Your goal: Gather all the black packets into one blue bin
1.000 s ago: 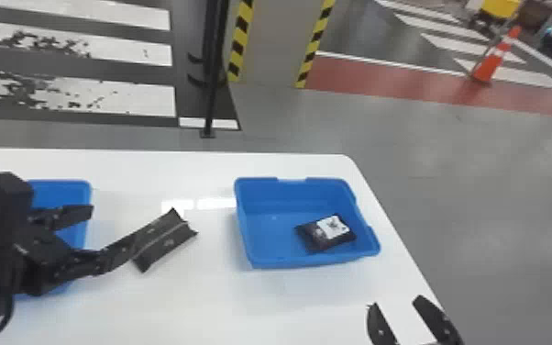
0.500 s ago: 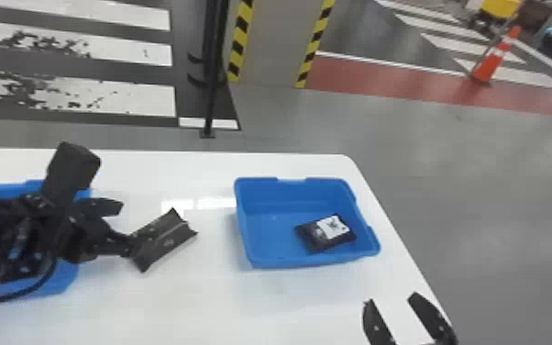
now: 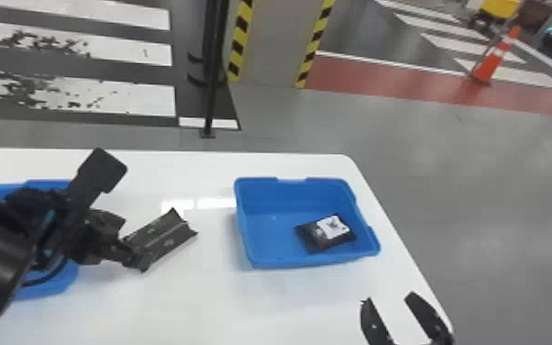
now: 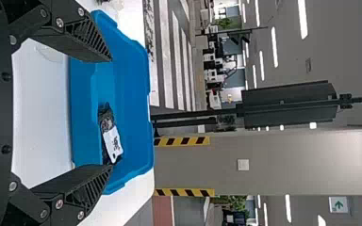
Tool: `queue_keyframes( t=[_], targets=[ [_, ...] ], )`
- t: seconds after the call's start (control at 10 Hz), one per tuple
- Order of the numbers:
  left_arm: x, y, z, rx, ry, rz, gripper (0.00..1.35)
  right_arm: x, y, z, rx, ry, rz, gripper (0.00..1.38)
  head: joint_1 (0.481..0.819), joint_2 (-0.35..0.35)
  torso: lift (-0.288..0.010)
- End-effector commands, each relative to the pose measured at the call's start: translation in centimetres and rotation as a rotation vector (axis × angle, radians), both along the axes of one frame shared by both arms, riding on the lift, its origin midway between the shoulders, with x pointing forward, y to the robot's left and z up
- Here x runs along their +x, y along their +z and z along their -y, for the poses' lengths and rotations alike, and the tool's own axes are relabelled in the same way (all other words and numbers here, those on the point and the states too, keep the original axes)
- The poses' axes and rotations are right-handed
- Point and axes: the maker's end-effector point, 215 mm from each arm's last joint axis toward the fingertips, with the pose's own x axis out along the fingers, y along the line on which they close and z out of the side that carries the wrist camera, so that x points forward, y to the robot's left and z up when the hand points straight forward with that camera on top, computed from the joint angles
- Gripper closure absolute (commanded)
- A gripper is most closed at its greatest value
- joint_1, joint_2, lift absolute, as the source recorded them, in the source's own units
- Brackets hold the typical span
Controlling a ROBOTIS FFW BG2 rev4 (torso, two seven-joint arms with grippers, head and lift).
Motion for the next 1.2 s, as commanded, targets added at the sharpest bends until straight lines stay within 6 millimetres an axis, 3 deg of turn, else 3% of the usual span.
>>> queue_keyframes(
  t=[0.0, 0.1, 0.2, 0.3, 0.6, 0.8, 0.9, 1.0, 1.1],
  targets=[
    [0.7, 0.1, -0.1, 0.023, -0.011, 0.026, 0.23, 0.1, -0.1, -0.1, 0.009, -0.002, 0.001, 0.23, 0.695, -0.350, -0.110],
    [1.8, 0.3, 0.2, 0.040, -0.038, 0.070, 0.22, 0.1, -0.2, 0.0, 0.010, -0.003, 0.001, 0.23, 0.695, -0.350, -0.110],
    [2.8, -0.9, 0.3, 0.061, -0.056, 0.086, 0.22, 0.1, -0.3, -0.1, 0.014, -0.004, 0.000, 0.23, 0.695, -0.350, -0.110],
    [2.9, -2.3, 0.7, 0.077, -0.080, 0.076, 0.22, 0.3, -0.3, -0.3, 0.017, -0.002, 0.005, 0.23, 0.695, -0.350, -0.110],
    [2.6, -3.5, 2.5, 0.083, -0.135, 0.076, 0.21, 0.4, -0.4, -0.3, 0.023, -0.003, 0.004, 0.23, 0.695, -0.350, -0.110],
    [2.7, -4.7, 1.7, 0.111, -0.123, 0.057, 0.28, 0.4, -0.5, -0.2, 0.024, -0.004, 0.004, 0.23, 0.695, -0.350, -0.110],
    [2.8, -5.1, 0.9, 0.119, -0.100, 0.041, 0.52, 0.4, -0.5, -0.2, 0.025, -0.005, 0.005, 0.23, 0.695, -0.350, -0.110],
    [3.0, -5.1, 1.0, 0.112, -0.097, 0.058, 0.88, 0.4, -0.5, -0.3, 0.025, -0.003, 0.005, 0.23, 0.695, -0.350, -0.110],
    [3.0, -5.0, 1.5, 0.095, -0.103, 0.076, 1.09, 0.4, -0.4, -0.2, 0.029, -0.005, 0.006, 0.23, 0.695, -0.350, -0.110]
  ],
)
